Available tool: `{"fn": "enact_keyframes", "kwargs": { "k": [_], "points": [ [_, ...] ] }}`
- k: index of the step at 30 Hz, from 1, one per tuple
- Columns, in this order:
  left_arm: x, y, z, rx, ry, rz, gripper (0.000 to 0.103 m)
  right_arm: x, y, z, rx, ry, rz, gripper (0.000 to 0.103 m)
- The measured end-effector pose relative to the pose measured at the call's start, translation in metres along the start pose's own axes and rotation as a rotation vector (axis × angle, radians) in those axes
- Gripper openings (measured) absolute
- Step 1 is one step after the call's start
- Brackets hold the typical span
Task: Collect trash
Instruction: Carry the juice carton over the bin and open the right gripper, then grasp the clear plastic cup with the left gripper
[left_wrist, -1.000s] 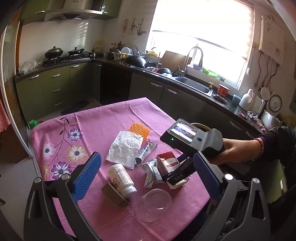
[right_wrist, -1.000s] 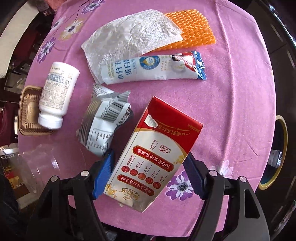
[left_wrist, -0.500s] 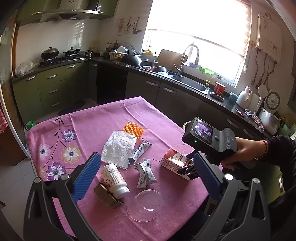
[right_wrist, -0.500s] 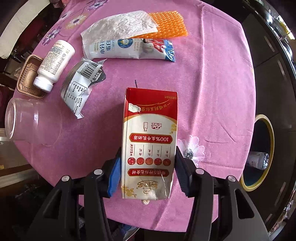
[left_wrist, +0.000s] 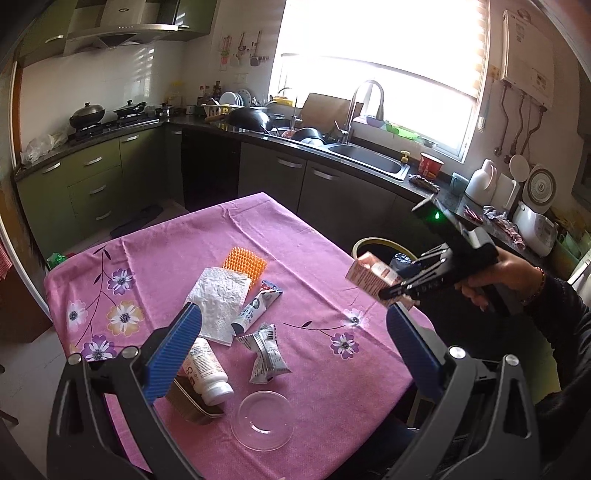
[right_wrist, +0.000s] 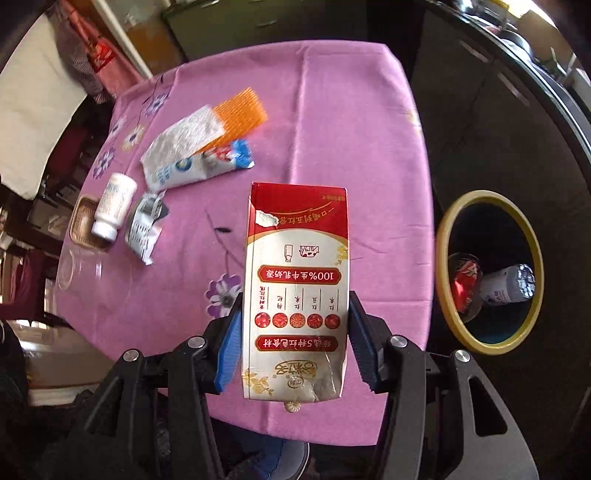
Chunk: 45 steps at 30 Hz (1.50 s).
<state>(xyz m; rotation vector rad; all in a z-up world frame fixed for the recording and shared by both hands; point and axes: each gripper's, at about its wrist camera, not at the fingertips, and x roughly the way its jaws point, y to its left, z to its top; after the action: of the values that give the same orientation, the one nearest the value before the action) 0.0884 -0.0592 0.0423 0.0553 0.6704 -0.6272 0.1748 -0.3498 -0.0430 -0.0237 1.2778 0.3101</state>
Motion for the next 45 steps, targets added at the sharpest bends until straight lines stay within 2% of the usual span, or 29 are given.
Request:
{"fn": "enact_keyframes", "kwargs": {
  "k": [3,6,11,16,17,18,19,20,25,30,34,40,45],
  "points": [
    [0.005,-0.006,0.002,0.010,0.005,-0.007,0.095,-0.019,-0.051,0.015,0.098,-0.058,-0.045,0.052],
    [0.009,-0.013,0.005,0.019,0.011,-0.015,0.095,-0.014,-0.100,0.028,0.195,-0.072,-0.103,0.052],
    [0.015,-0.020,0.008,0.027,0.028,-0.009,0.095,0.028,-0.186,0.040,0.325,-0.017,-0.216,0.052],
    [0.016,-0.020,0.010,0.021,0.032,0.016,0.095,0.074,-0.229,0.050,0.368,0.034,-0.282,0.052],
    [0.016,-0.019,0.010,0.018,0.034,0.019,0.095,0.082,-0.237,0.054,0.374,0.047,-0.293,0.053],
    [0.018,-0.019,0.009,0.012,0.037,0.023,0.096,0.087,-0.243,0.056,0.385,0.050,-0.307,0.063],
    [0.018,-0.018,0.008,0.007,0.039,0.023,0.096,0.089,-0.246,0.057,0.387,0.045,-0.321,0.069],
    [0.020,-0.017,0.007,0.000,0.043,0.023,0.096,0.089,-0.248,0.058,0.386,0.030,-0.328,0.069],
    [0.025,-0.013,0.000,-0.025,0.057,0.017,0.096,0.062,-0.242,0.047,0.415,-0.070,-0.230,0.069],
    [0.025,-0.011,-0.016,-0.039,0.047,0.030,0.096,0.012,-0.197,0.013,0.373,-0.250,-0.124,0.072],
    [0.025,-0.013,-0.043,-0.032,0.028,0.071,0.096,-0.015,-0.158,-0.028,0.332,-0.370,-0.061,0.073],
    [0.027,-0.012,-0.076,-0.032,0.009,0.128,0.096,-0.026,-0.117,-0.073,0.331,-0.445,0.020,0.074],
    [0.040,-0.010,-0.097,-0.043,0.043,0.114,0.096,-0.027,-0.098,-0.094,0.347,-0.471,0.092,0.076]
  ]
}}
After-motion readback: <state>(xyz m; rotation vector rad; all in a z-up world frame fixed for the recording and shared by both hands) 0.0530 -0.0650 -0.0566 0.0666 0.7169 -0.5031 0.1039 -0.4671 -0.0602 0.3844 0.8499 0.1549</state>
